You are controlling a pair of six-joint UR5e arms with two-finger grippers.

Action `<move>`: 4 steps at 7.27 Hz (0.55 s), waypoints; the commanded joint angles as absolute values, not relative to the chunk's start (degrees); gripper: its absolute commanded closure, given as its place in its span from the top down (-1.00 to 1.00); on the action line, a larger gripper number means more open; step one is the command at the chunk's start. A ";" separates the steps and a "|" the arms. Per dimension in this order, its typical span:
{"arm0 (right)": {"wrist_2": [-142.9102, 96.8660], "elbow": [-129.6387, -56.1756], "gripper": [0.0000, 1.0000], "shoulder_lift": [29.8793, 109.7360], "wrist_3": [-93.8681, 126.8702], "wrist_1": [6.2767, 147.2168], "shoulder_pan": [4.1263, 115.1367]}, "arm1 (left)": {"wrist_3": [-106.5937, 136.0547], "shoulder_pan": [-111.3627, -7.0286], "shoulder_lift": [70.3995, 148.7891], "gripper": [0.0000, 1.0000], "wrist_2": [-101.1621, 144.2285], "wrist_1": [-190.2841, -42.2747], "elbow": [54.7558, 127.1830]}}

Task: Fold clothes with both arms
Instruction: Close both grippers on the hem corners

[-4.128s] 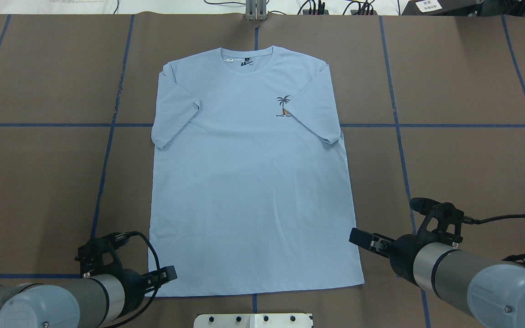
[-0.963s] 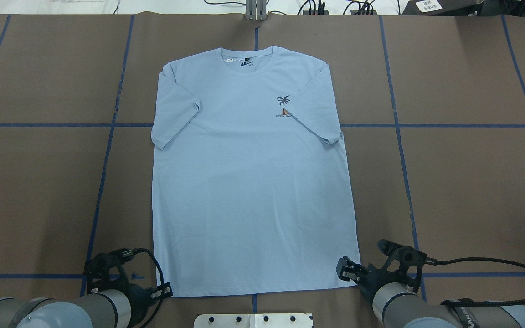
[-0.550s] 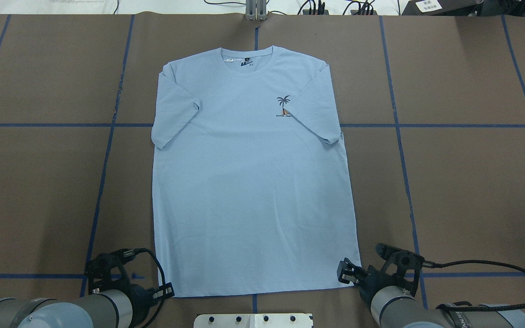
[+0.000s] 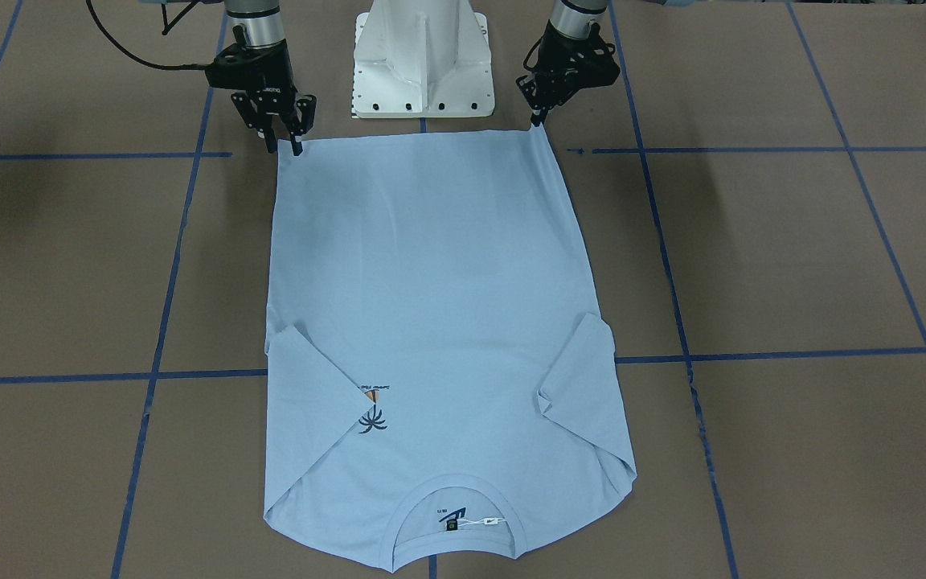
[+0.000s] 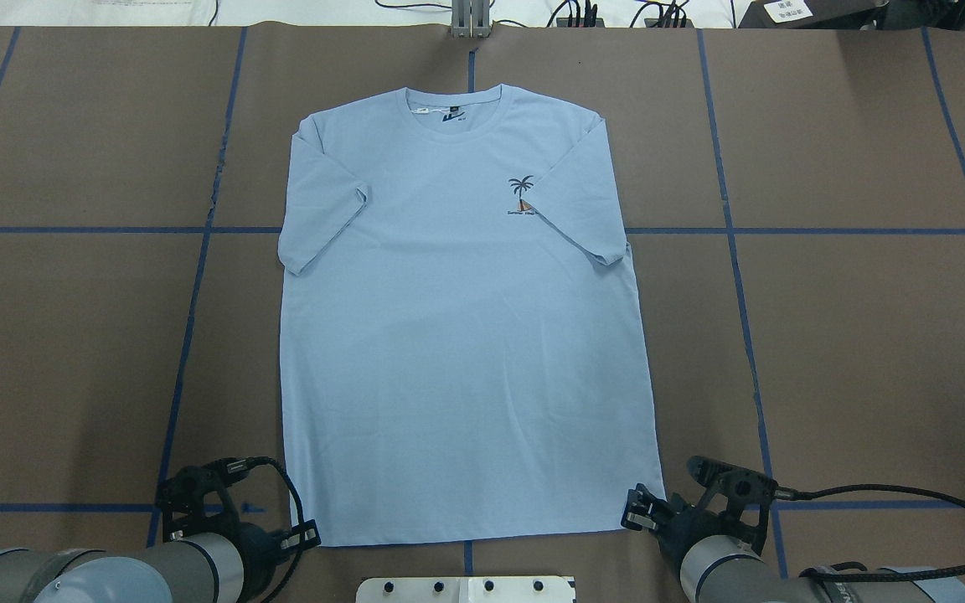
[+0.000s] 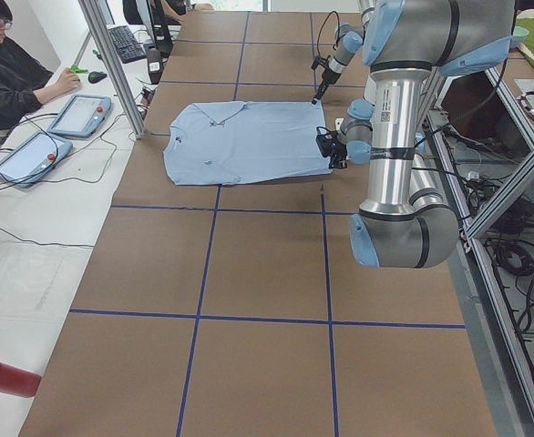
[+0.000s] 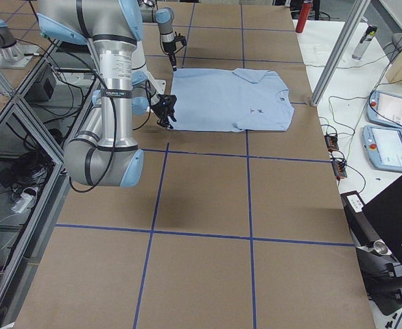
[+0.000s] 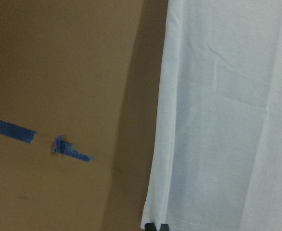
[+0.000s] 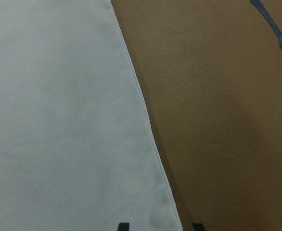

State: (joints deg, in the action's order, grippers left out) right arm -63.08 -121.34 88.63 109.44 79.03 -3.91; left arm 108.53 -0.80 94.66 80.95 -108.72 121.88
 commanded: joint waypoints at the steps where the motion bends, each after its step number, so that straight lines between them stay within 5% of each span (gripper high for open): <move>1: -63.19 -121.38 0.06 88.86 109.51 79.10 -4.92 | 108.54 -0.70 94.66 -1.00 80.95 -108.72 121.82; 4: -63.19 -121.38 0.07 89.73 109.51 79.19 -5.01 | 108.54 -0.79 94.66 -1.00 80.95 -108.81 121.73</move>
